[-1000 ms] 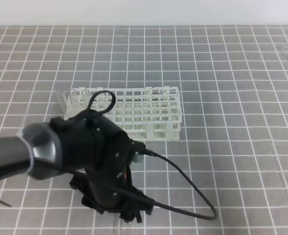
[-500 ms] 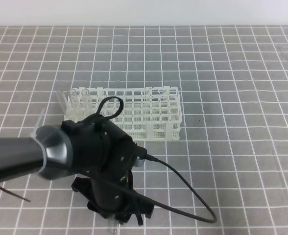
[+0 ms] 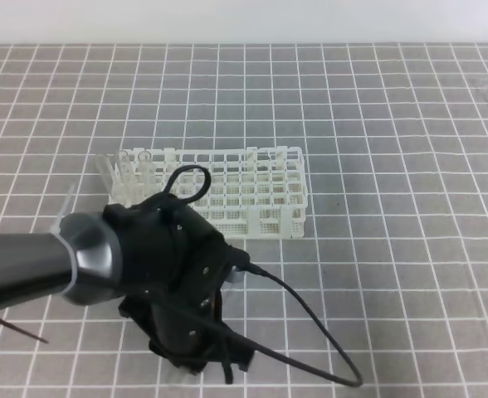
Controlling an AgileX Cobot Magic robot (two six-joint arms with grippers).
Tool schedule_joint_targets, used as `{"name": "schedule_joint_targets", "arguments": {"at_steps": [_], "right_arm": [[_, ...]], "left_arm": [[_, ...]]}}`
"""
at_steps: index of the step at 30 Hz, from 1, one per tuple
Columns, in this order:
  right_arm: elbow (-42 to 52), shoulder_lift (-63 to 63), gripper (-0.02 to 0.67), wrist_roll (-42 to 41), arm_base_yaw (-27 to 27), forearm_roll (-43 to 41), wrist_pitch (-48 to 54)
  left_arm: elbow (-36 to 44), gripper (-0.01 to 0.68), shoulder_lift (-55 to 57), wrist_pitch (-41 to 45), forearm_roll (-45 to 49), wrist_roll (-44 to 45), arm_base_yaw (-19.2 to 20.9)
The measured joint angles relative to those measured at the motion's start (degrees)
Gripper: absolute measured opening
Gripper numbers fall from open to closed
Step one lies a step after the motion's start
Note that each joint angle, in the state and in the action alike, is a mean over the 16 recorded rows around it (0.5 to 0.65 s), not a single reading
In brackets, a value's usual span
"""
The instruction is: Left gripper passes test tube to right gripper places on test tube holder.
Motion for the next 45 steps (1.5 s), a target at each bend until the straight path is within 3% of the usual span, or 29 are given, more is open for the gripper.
{"name": "schedule_joint_targets", "arguments": {"at_steps": [11,20,28,36,45], "right_arm": [[-2.6,0.8,-0.013,-3.0,0.0,2.1,5.2],[-7.8,5.9,-0.013,-7.7,0.0,7.4,10.8],[-12.5,14.2,-0.013,-15.5,2.1,15.7,12.3],[-19.6,24.0,-0.013,-19.9,12.5,19.3,7.8],[-26.5,34.5,-0.013,-16.6,31.3,10.9,-3.9]], "left_arm": [[5.6,0.029,-16.0,-8.5,10.4,-3.0,-0.4],[21.6,0.047,-36.2,-31.9,24.2,-13.2,-0.4],[32.2,0.047,-44.8,-51.4,30.7,-19.0,2.5],[34.5,0.041,-45.1,-62.6,31.7,-19.7,8.6],[34.5,0.041,-42.4,-67.4,31.6,-19.9,12.5]]}}
